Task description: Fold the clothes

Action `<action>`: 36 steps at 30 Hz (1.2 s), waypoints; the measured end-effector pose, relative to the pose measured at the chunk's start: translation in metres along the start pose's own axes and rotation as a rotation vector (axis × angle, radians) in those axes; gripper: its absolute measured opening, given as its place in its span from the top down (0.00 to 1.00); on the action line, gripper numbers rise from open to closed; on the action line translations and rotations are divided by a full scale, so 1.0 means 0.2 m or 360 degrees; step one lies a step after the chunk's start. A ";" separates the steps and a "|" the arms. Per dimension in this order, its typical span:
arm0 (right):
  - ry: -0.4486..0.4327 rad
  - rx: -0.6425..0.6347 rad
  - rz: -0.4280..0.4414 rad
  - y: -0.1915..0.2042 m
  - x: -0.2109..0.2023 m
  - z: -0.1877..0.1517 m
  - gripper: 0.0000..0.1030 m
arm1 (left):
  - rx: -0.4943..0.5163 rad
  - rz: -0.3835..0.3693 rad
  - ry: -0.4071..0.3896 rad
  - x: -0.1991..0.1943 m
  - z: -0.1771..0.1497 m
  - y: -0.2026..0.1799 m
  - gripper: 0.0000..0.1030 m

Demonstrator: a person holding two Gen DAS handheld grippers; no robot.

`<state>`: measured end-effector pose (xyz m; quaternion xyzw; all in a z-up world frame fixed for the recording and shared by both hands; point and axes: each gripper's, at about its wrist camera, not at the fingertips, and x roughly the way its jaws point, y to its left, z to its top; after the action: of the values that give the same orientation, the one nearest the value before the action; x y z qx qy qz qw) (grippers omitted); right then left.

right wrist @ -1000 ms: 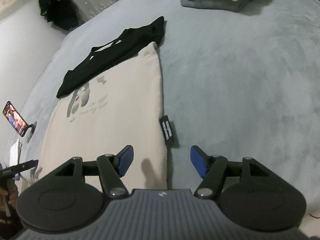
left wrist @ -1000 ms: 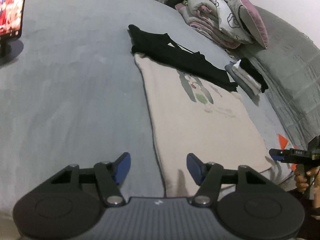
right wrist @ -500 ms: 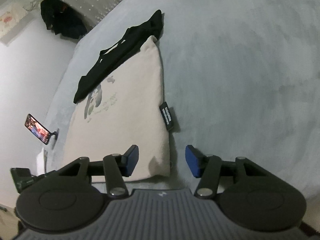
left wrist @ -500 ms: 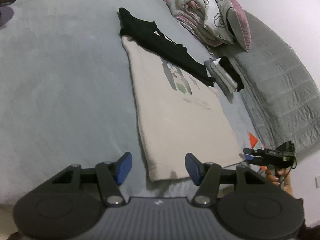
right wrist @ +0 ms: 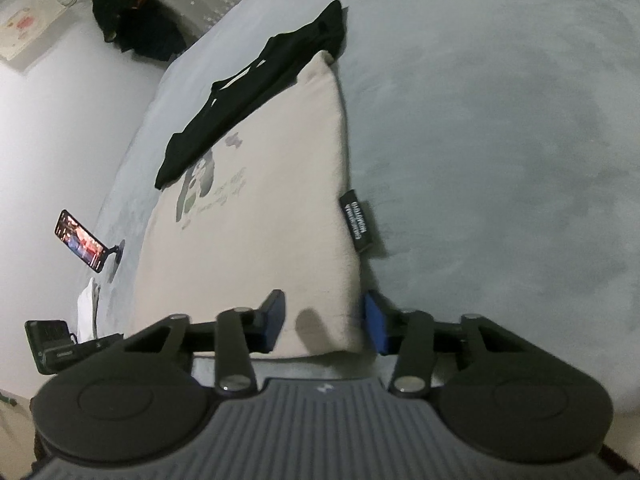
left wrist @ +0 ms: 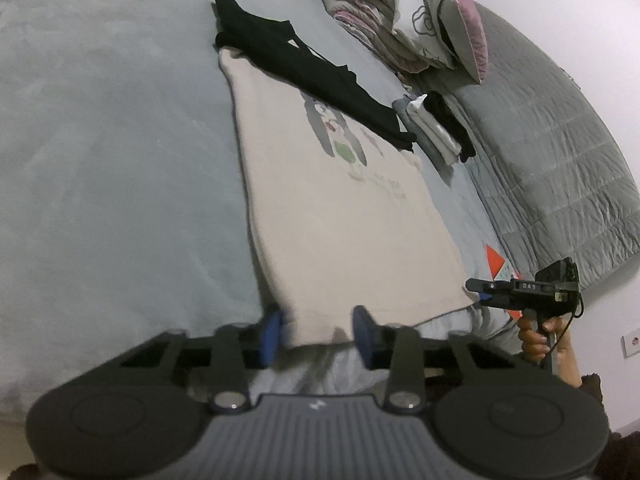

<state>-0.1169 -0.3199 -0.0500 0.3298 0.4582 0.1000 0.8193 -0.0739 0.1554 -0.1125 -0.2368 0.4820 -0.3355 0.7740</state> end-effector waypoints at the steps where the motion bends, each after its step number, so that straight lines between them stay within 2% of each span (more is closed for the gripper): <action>1: 0.0007 0.0002 0.0003 0.01 0.01 0.00 0.72 | -0.0006 -0.0007 0.0005 0.00 0.00 0.00 0.83; 2: 0.0016 0.0013 0.0019 0.01 0.01 0.00 0.79 | -0.0009 -0.0015 0.0003 0.00 0.00 0.00 0.84; 4: 0.0026 0.0043 0.0065 0.01 0.02 0.00 0.84 | -0.0021 -0.0040 -0.0016 -0.01 0.00 0.00 0.86; 10: -0.0044 0.0149 0.0203 0.01 -0.01 0.04 0.86 | -0.0121 -0.0169 -0.0117 -0.05 0.03 0.01 0.87; 15: -0.0142 0.0252 0.0296 0.05 -0.04 0.10 0.86 | -0.0265 -0.0269 -0.0224 -0.04 0.08 0.02 0.90; 19: -0.0213 0.0352 0.0312 0.07 -0.04 0.18 0.86 | -0.0409 -0.0306 -0.0336 -0.01 0.16 0.04 0.91; 24: -0.0264 0.0526 0.0263 0.06 0.02 0.30 0.86 | -0.0565 -0.0257 -0.0464 0.05 0.28 0.05 0.91; 28: -0.0311 0.0677 0.0210 0.02 0.09 0.40 0.86 | -0.0696 -0.0179 -0.0513 0.11 0.36 0.10 0.91; 32: -0.0332 0.0753 0.0148 -0.03 0.17 0.47 0.87 | -0.0827 -0.0076 -0.0537 0.16 0.42 0.17 0.92; 36: -0.0339 0.0798 0.0133 -0.09 0.24 0.51 0.87 | -0.0841 0.0008 -0.0528 0.21 0.48 0.22 0.91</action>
<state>-0.0100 -0.3568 -0.0575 0.5498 0.3658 -0.0180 0.7507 0.0379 0.1580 -0.1265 -0.4802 0.4201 -0.1536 0.7546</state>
